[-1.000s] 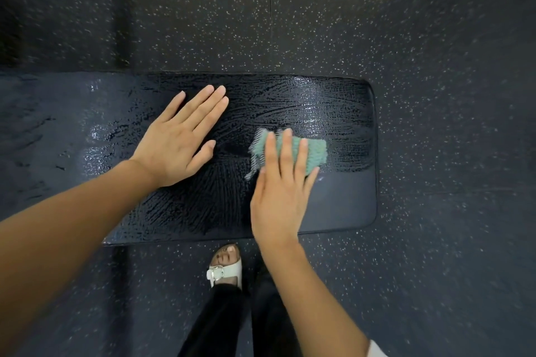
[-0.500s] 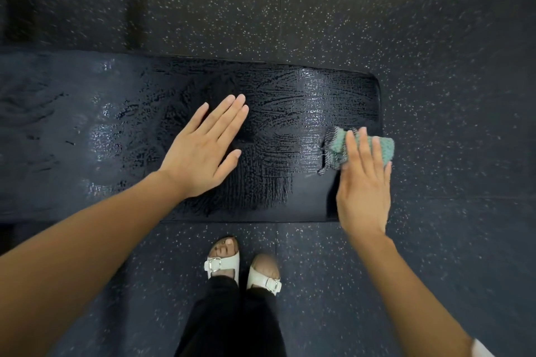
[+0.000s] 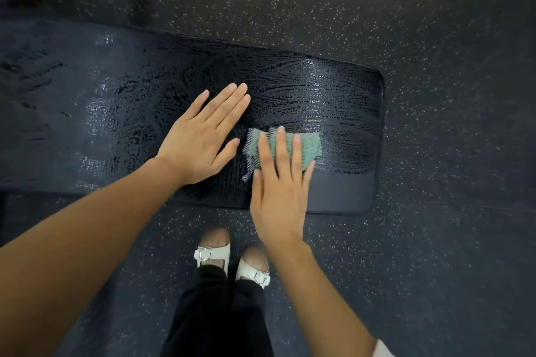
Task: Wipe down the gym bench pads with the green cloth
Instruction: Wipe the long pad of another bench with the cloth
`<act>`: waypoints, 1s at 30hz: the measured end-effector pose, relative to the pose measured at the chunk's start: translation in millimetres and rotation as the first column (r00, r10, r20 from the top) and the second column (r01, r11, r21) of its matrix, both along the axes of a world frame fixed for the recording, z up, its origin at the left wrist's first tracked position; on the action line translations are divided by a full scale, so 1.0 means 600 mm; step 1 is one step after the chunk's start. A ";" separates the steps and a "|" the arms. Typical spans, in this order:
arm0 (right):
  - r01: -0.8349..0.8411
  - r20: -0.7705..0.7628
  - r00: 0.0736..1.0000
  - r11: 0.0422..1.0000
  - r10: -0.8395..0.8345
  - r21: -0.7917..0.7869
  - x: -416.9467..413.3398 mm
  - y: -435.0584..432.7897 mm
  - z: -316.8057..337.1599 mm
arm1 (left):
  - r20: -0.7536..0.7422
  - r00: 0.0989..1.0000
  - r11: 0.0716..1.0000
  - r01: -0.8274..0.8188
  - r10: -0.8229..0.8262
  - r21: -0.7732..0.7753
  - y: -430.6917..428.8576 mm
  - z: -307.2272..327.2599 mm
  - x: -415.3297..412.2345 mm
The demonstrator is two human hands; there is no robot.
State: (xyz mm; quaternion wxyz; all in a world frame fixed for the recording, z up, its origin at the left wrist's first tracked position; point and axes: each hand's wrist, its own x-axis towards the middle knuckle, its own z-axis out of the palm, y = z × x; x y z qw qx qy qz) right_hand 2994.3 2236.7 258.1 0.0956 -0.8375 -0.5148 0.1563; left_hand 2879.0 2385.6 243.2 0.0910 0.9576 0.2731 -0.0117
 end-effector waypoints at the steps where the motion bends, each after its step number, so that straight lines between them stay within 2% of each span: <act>1: -0.055 0.002 0.998 0.998 0.055 -0.008 0.010 -0.008 0.001 | 0.002 1.000 1.000 -0.004 0.004 0.003 -0.001 0.000 0.000; 4: -0.144 0.027 0.989 0.989 0.145 -0.027 0.057 -0.033 0.001 | 0.000 1.000 1.000 -0.020 0.020 0.005 -0.004 0.001 0.000; 7: -0.118 0.038 0.992 0.991 0.120 -0.056 0.113 -0.065 -0.001 | 0.006 0.999 0.999 -0.032 0.032 0.004 -0.007 0.001 0.000; 12: 0.083 0.023 0.996 0.995 -0.081 -0.060 0.177 -0.119 0.005 | 0.018 0.999 0.999 -0.050 0.050 0.005 -0.011 0.000 0.002; 18: 0.317 0.023 0.948 0.948 -0.318 0.021 0.109 -0.087 -0.006 | 0.023 0.998 0.998 -0.061 0.061 0.010 -0.017 -0.001 0.001; 21: 0.251 0.038 0.967 0.968 -0.251 0.009 0.050 -0.064 -0.007 | 0.021 0.998 0.998 -0.067 0.067 0.012 -0.019 -0.001 0.001; 25: 0.065 0.022 0.998 0.998 -0.065 -0.006 -0.033 -0.037 -0.001 | 0.009 0.997 0.997 -0.075 0.075 0.015 -0.022 -0.001 -0.003; 30: -0.036 0.009 0.999 0.999 0.036 -0.040 -0.027 -0.048 0.004 | 0.013 0.997 0.997 -0.076 0.075 0.010 -0.026 -0.001 -0.006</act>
